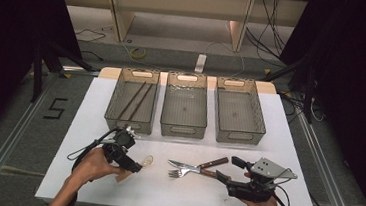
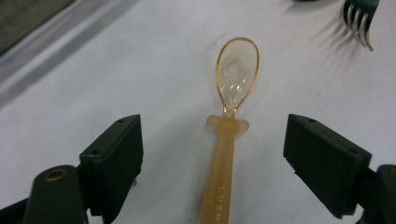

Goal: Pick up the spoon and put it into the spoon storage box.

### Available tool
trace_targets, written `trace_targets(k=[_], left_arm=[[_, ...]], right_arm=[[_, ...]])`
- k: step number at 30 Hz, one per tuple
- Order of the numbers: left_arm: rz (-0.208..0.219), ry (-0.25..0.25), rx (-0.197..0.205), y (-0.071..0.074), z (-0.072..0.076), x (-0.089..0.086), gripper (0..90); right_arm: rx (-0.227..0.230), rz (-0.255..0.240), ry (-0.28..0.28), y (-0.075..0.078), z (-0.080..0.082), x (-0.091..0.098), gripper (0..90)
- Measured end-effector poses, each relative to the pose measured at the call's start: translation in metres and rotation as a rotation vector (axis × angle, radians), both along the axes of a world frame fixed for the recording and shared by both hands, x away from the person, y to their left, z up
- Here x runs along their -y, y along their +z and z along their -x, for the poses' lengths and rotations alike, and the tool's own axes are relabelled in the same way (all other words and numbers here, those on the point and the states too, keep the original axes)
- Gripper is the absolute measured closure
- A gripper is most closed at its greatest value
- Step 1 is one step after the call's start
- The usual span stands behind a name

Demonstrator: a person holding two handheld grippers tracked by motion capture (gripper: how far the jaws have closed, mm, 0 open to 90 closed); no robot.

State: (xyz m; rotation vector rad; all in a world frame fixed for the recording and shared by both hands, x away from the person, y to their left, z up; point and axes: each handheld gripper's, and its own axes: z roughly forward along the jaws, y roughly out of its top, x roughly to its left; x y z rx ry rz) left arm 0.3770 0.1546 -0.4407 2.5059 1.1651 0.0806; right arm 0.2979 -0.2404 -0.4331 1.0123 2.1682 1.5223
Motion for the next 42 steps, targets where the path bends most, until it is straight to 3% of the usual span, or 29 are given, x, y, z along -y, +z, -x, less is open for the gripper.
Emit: trace_targets(k=[6, 8, 9, 14, 18, 24, 30, 31, 35, 42], left_arm=[[-0.025, -0.028, -0.023, -0.005, 0.003, 0.001, 29.0], [-0.044, -0.039, -0.021, -0.006, 0.005, 0.002, 32.1], [-0.075, -0.051, -0.022, -0.007, 0.007, 0.002, 33.8], [-0.078, -0.059, -0.022, -0.007, 0.01, 0.002, 40.6], [-0.11, -0.071, -0.023, -0.01, 0.013, 0.0, 46.6], [-0.105, -0.087, -0.033, -0.013, 0.014, 0.001, 54.6], [-0.131, -0.111, -0.028, -0.018, 0.016, 0.006, 62.5], [-0.153, -0.128, -0.029, -0.021, 0.017, 0.008, 64.5], [-0.153, -0.133, -0.013, -0.022, 0.018, 0.008, 72.7], [-0.163, -0.152, 0.002, -0.021, 0.02, 0.009, 75.5]], right_arm=[[0.003, 0.004, 0.001, 0.0, -0.001, -0.001, 25.5], [0.004, 0.003, 0.001, 0.0, 0.0, -0.001, 25.5], [0.007, 0.006, 0.001, 0.001, 0.0, -0.002, 25.6], [0.007, 0.014, 0.002, 0.001, 0.001, -0.003, 25.6], [0.008, 0.018, 0.002, 0.001, 0.001, -0.004, 25.6], [0.008, 0.019, 0.003, 0.001, 0.0, -0.004, 25.6], [0.005, 0.018, 0.001, 0.001, 0.001, -0.004, 25.6], [0.005, 0.018, 0.002, 0.001, 0.001, -0.004, 25.6], [0.012, 0.02, 0.006, 0.001, 0.002, -0.005, 25.7], [0.012, 0.022, 0.007, 0.001, 0.002, -0.006, 25.9]])
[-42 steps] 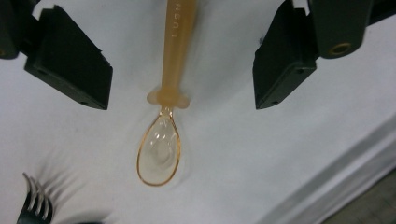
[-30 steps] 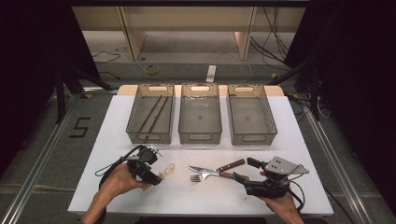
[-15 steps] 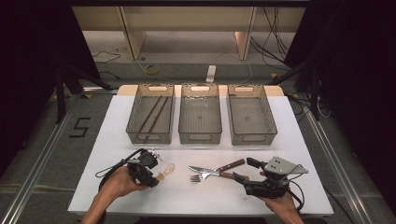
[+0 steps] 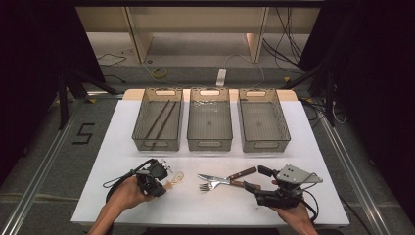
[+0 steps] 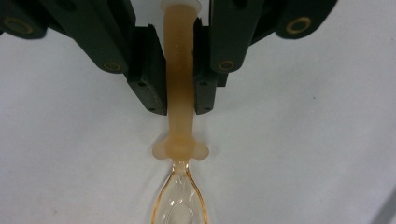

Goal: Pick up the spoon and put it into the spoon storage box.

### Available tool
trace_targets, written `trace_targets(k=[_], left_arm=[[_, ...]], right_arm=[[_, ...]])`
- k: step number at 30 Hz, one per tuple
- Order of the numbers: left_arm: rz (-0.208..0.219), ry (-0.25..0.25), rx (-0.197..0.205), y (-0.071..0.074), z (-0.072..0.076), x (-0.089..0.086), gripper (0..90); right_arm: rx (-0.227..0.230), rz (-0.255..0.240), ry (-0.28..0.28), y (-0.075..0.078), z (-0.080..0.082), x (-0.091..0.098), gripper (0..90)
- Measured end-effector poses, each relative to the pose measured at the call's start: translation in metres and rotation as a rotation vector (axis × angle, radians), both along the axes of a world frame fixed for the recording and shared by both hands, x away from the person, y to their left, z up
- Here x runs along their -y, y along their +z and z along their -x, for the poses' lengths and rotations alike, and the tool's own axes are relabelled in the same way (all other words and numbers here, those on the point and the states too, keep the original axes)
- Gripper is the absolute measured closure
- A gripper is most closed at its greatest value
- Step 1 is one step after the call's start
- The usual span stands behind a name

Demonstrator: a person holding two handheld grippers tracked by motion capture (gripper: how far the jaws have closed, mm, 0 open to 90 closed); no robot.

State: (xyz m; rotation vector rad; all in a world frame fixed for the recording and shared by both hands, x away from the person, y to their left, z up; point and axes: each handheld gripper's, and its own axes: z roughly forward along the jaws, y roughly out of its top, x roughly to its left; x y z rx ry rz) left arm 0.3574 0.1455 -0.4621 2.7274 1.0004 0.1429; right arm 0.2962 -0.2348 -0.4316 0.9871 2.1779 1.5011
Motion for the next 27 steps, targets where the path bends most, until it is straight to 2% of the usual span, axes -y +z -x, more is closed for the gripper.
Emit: trace_targets(k=[7, 12, 16, 17, 18, 19, 20, 21, 24, 25, 27], left_arm=[[0.048, 0.017, 0.008, 0.003, -0.001, -0.001, 75.9], [0.06, 0.019, 0.017, 0.007, -0.001, -0.002, 75.9], [0.085, 0.036, 0.032, 0.01, -0.002, -0.003, 75.9], [0.108, 0.046, 0.043, 0.012, -0.002, -0.004, 75.9], [0.108, 0.046, 0.043, 0.012, -0.002, -0.004, 75.9], [0.138, 0.051, 0.056, 0.014, -0.003, -0.005, 76.0], [0.138, 0.051, 0.056, 0.014, -0.003, -0.005, 75.9], [0.166, 0.066, 0.069, 0.017, -0.003, -0.005, 75.9], [0.18, 0.071, 0.084, 0.02, -0.003, -0.006, 75.9], [0.201, 0.083, 0.094, 0.021, -0.003, -0.007, 75.9], [0.215, 0.095, 0.103, 0.023, -0.004, -0.007, 75.9]], right_arm=[[0.0, 0.0, 0.002, 0.0, 0.0, 0.0, 25.9], [0.0, 0.0, 0.002, 0.0, 0.0, 0.0, 25.9], [0.0, 0.0, 0.002, 0.0, 0.0, 0.0, 25.9], [0.0, 0.0, 0.002, 0.0, 0.0, 0.0, 25.9], [0.0, 0.0, 0.002, 0.0, 0.0, 0.0, 25.9], [0.0, 0.0, 0.002, 0.0, 0.0, 0.0, 25.9], [-0.001, 0.001, 0.002, 0.0, 0.0, 0.0, 25.9], [-0.001, 0.0, 0.002, 0.0, 0.0, 0.0, 25.9], [-0.001, 0.001, 0.002, 0.0, 0.0, 0.0, 25.9], [-0.001, 0.001, 0.002, 0.0, 0.0, 0.0, 25.9], [-0.002, 0.001, 0.002, 0.0, 0.0, 0.0, 25.9]])
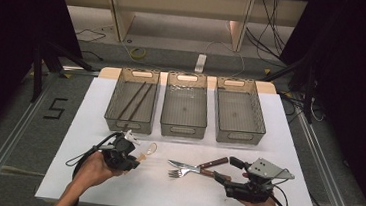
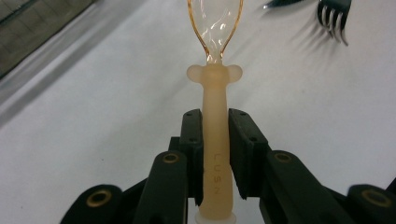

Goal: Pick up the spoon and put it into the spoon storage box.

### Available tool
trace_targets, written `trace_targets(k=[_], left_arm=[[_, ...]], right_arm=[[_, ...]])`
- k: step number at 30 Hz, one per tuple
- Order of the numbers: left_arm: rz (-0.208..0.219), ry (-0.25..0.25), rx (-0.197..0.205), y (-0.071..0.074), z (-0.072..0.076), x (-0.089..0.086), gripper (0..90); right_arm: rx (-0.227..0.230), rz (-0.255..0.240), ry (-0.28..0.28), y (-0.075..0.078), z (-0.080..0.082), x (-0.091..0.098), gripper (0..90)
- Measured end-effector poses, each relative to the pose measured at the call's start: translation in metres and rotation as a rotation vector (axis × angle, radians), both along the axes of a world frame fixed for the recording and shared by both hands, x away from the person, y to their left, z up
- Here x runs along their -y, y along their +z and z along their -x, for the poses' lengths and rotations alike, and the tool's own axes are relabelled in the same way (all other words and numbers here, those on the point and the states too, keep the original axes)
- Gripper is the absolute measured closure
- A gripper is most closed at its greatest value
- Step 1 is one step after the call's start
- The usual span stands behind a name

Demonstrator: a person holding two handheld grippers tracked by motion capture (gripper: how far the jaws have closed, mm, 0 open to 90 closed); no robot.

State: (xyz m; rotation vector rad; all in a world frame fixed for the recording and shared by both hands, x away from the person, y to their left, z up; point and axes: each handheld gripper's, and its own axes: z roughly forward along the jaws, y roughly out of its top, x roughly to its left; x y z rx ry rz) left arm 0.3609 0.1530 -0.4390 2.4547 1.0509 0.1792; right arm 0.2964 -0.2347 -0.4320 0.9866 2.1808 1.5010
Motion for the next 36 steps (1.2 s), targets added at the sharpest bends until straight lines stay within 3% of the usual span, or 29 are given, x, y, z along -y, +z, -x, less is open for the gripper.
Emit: trace_targets(k=[12, 17, 29, 36], left_arm=[[0.088, 0.025, 0.067, 0.013, -0.002, 0.003, 75.9], [0.126, 0.03, 0.076, 0.018, -0.005, 0.004, 75.9], [0.184, 0.028, 0.111, 0.032, -0.024, 0.019, 75.9], [0.227, 0.048, 0.14, 0.048, -0.039, 0.026, 75.9]], right_arm=[[-0.003, 0.003, 0.001, 0.0, 0.0, 0.0, 25.9], [-0.006, 0.002, -0.001, -0.001, -0.001, 0.0, 25.9], [-0.011, 0.001, -0.004, -0.002, -0.002, 0.0, 25.9], [-0.012, 0.0, -0.003, -0.002, -0.002, 0.0, 25.9]])
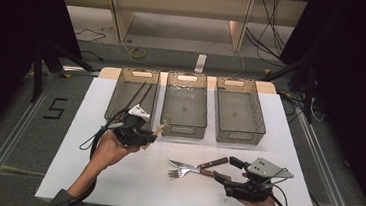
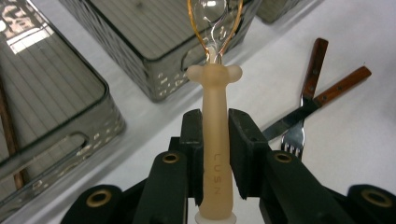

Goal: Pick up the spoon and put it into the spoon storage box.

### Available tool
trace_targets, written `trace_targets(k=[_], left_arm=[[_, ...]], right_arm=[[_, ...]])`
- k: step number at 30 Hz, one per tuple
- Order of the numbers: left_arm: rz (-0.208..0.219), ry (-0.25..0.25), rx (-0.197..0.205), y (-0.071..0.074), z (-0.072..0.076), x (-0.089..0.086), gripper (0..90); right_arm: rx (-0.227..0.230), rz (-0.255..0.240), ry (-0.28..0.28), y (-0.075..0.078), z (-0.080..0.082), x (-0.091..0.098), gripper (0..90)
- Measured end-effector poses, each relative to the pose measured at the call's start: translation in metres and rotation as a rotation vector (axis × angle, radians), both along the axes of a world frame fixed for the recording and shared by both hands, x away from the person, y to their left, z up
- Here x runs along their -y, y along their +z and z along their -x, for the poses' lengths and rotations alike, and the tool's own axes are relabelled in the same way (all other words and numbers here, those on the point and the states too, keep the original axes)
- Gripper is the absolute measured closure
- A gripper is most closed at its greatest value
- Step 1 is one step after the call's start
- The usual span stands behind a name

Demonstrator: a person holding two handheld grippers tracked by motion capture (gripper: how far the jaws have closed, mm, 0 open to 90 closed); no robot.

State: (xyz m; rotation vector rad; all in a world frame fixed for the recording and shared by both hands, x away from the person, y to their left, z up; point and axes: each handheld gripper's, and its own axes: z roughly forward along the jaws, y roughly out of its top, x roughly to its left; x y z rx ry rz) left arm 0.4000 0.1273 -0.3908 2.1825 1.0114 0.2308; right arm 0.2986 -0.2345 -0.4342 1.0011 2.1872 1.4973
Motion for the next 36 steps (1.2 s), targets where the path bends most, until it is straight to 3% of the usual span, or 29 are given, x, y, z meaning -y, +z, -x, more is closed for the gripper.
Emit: trace_targets(k=[13, 23, 36], left_arm=[[-0.015, -0.001, 0.022, 0.01, -0.032, 0.025, 75.9], [0.011, 0.035, 0.042, 0.018, -0.061, 0.043, 75.9], [0.05, 0.087, 0.023, 0.021, -0.09, 0.05, 75.9]], right_arm=[[0.0, -0.001, 0.004, 0.0, 0.0, -0.001, 25.9], [0.001, -0.005, 0.006, 0.0, 0.0, 0.0, 25.9], [0.0, -0.005, 0.008, 0.0, 0.0, 0.0, 25.9]])
